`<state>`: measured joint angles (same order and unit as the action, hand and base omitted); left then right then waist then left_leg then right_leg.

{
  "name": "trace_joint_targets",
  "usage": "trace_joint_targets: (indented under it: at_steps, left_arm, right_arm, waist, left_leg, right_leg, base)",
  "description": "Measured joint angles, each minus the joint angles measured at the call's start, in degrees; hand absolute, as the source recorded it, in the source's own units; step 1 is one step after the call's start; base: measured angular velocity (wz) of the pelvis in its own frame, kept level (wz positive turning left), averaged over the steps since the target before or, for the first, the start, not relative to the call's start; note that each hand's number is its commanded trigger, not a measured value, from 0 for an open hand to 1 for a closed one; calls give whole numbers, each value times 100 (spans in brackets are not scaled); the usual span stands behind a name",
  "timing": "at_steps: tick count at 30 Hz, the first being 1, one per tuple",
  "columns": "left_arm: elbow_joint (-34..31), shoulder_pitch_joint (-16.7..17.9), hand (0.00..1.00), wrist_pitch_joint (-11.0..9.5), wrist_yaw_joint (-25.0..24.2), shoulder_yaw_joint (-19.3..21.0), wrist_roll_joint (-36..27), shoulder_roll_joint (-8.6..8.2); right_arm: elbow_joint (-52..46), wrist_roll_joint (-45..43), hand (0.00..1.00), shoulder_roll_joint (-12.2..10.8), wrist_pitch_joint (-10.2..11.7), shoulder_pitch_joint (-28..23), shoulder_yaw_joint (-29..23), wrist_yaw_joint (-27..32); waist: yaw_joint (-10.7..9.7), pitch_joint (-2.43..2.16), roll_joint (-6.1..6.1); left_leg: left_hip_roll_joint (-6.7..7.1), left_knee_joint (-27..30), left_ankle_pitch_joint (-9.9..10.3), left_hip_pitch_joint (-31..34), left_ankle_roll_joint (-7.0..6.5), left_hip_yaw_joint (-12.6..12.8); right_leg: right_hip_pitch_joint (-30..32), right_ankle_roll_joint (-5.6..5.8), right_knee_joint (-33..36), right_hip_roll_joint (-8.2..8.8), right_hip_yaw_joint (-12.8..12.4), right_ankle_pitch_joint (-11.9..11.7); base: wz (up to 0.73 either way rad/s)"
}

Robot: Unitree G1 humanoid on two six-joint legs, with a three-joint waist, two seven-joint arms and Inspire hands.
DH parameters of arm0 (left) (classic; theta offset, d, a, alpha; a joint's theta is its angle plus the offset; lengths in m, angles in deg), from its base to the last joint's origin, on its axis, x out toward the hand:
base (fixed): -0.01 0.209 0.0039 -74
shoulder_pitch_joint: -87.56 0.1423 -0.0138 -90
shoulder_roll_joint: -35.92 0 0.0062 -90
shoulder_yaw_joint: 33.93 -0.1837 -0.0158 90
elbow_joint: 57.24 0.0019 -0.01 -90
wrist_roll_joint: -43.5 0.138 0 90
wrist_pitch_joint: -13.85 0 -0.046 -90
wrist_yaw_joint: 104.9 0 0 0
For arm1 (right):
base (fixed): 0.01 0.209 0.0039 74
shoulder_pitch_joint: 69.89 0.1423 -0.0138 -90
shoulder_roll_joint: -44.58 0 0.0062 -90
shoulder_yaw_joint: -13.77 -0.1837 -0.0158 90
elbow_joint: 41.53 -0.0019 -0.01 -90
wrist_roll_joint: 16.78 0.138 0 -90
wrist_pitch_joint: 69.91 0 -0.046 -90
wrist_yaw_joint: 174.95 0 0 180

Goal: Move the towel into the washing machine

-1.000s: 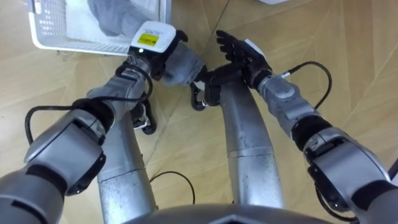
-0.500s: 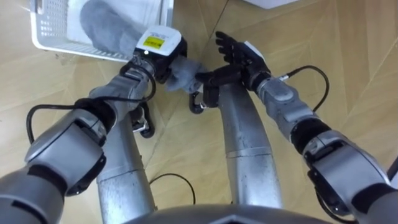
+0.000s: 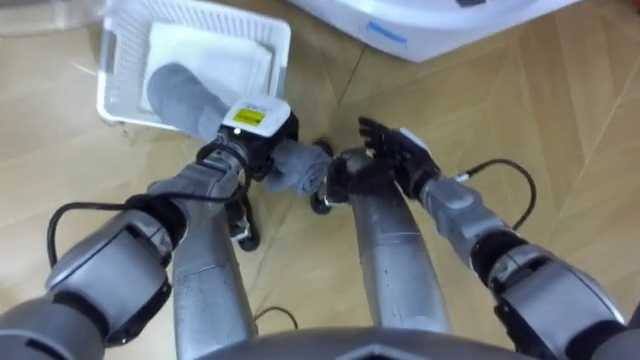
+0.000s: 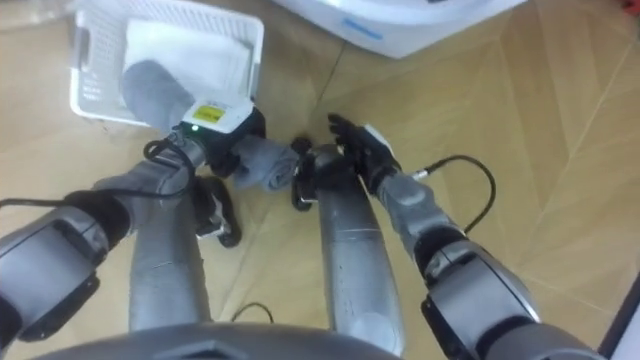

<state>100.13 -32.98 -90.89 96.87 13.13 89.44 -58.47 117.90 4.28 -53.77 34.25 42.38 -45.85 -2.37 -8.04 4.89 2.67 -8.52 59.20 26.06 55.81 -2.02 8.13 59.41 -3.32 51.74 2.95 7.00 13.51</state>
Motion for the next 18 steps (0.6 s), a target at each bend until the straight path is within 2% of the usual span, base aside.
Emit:
trace_joint_targets:
  at_steps: [2,6,13,16,18]
  left_arm:
    - [-5,6,100,-71,11,61,-38,5]
    - [-2,-5,100,-169,216,459,-168,88]
    - [-230,-7,100,-227,601,730,-690,231]
    - [-433,-4,100,-238,627,736,-1026,142]
    - [-606,18,100,-239,495,792,-1764,-1]
  right_arm:
    - [0,2,0,63,3,-58,-59,-14]
    - [10,50,0,147,12,21,-91,-26]
    - [11,-7,0,292,-4,207,-131,-144]
    - [23,-12,0,319,-11,284,-127,-202]
    - [-47,-105,0,319,-52,291,-140,-224]
  waist:
    - [59,1,-45]
    - [162,9,-75]
    - [257,38,-145]
    - [359,40,-149]
    - [351,43,-154]
  left_leg:
    - [21,-201,-21,-291,0,80]
    - [91,-625,-128,-711,-5,212]
    - [125,-874,-182,-966,6,194]
    - [138,-881,-188,-971,-5,191]
    - [213,-930,-229,-968,-38,163]
  right_leg:
    - [-244,14,-150,9,-18,-8]
    - [-564,41,-416,54,-92,-32]
    - [-829,43,-606,118,-10,-31]
    - [-840,46,-584,148,29,-32]
    - [-847,45,-556,282,164,-31]
  base:
    - [-3]
    - [-1]
    - [4]
    - [3]
    - [18]
